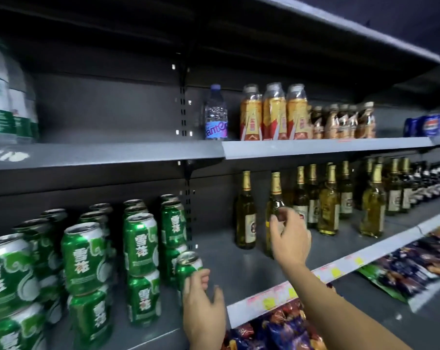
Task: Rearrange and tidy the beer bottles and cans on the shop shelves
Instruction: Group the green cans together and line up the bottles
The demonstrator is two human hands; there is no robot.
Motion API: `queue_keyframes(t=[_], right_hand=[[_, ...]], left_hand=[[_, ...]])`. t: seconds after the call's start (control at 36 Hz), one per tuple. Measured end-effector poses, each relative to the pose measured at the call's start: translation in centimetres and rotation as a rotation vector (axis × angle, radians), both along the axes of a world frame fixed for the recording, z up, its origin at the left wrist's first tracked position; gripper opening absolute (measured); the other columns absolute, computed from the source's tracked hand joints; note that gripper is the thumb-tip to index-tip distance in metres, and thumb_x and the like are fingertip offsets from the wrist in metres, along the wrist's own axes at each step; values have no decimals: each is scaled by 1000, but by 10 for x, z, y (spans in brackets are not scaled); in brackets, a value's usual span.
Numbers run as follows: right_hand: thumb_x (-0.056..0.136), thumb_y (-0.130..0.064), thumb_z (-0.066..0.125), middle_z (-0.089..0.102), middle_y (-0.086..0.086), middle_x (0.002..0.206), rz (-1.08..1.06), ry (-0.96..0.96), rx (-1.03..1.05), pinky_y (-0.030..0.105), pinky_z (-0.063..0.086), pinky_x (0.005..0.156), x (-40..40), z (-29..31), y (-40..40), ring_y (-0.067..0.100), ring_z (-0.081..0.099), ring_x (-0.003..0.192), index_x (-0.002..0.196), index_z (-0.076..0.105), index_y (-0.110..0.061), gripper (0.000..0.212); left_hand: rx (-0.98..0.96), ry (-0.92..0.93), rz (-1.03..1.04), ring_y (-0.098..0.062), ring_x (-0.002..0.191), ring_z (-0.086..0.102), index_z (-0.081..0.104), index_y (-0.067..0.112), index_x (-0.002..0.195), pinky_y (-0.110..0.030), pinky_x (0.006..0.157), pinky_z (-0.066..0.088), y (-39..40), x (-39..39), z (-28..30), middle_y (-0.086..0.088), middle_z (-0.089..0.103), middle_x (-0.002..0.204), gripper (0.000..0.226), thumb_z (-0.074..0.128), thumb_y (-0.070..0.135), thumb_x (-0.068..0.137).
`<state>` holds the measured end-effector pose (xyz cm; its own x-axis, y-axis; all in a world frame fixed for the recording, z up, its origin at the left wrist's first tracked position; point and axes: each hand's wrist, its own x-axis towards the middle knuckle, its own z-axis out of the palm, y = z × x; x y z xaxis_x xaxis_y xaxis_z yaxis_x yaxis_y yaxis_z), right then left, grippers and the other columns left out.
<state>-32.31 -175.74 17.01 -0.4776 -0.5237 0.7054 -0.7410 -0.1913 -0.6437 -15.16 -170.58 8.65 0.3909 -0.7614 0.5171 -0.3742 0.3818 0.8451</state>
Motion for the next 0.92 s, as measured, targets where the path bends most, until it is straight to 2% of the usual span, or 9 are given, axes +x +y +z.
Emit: queue_keyframes(t=[0.11,0.19,0.31,0.44,0.56,0.64,0.75,0.92], right_hand=[[95,-32,49,63,8,107,-131,77,160,41,37,84,-82,-7,4,31,55,106,108,59,-13,25],[96,-36,45,61,7,112,-177,211,302,41,40,85,-147,-15,7,30,54,109,114,53,-15,29],[98,-42,40,58,4,115,-186,344,394,39,43,86,-227,-24,10,25,53,111,120,50,-16,34],[98,-42,40,59,2,110,-197,402,410,37,42,82,-316,-31,11,24,54,107,117,51,-18,32],[97,-42,40,57,0,108,-210,397,412,36,38,79,-371,-33,9,24,53,107,112,50,-20,28],[98,-42,39,56,-1,112,-228,380,412,36,40,84,-406,-35,2,22,52,109,116,49,-22,29],[97,-41,39,58,0,114,-227,348,385,35,42,83,-448,-36,-17,22,51,109,120,49,-20,32],[98,-42,42,58,2,116,-196,329,364,34,44,83,-498,-30,-67,22,52,108,120,47,-18,34]], left_hand=[[107,-255,-95,-14,107,51,46,34,100,-31,87,43,-19,-51,10,11,47,102,28,61,13,87],[147,-397,-132,-11,115,46,46,33,109,-28,85,43,-31,-106,16,12,48,112,25,57,22,90],[182,-455,-205,-12,124,42,44,31,124,-27,89,40,-44,-190,20,11,44,128,33,54,29,93],[124,-517,-310,-11,122,41,44,31,124,-25,93,39,-59,-293,27,11,44,128,31,53,29,94],[153,-513,-361,-13,125,40,43,31,128,-29,95,38,-69,-364,33,10,43,132,37,54,31,93],[152,-480,-413,-14,128,38,41,28,133,-28,98,36,-81,-407,34,7,41,137,44,57,31,92],[177,-432,-458,-15,129,39,36,26,138,-26,97,36,-111,-450,31,5,38,141,57,63,33,89],[204,-287,-498,-21,134,36,30,21,145,-34,107,35,-172,-498,27,-2,33,149,78,75,26,81]])
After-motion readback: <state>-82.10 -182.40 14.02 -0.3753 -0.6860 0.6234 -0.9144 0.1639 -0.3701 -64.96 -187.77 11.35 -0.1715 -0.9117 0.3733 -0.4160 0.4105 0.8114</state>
